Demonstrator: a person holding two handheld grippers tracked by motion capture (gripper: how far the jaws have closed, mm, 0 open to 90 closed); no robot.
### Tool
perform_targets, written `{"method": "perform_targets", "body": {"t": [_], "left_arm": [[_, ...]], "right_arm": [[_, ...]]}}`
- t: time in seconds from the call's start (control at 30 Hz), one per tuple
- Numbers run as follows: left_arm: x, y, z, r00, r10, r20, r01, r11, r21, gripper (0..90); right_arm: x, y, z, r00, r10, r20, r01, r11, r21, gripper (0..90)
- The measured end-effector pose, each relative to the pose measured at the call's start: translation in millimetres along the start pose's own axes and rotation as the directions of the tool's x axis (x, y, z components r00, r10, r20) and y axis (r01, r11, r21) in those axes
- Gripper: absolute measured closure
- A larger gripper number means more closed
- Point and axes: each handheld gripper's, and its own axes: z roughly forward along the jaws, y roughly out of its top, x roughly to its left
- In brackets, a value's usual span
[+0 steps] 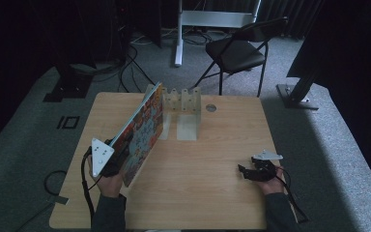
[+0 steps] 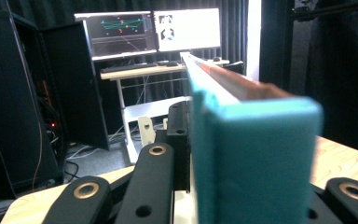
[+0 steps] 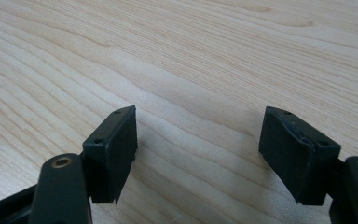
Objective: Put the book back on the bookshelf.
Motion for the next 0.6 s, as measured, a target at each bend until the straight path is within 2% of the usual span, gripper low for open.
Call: {"method": "perform_targets", "body": {"t": [0.2,0.6], "left_arm": [[1.6,-0.1,3.7,0.9994,-0.025,-0.025,0.025,0.9997,-0.003,79.7],[0.6,3.0,10.6,0.9974,-0.012,-0.071,0.011,0.9999,-0.007,79.8]], "right_arm": [[-0.1,0.0,0.0,1.0,-0.001,0.0,0.001,1.0,-0.001,27.6],[0.0,0.0,0.0,1.0,0.0,0.0,0.0,1.0,0.0,27.6]]}}
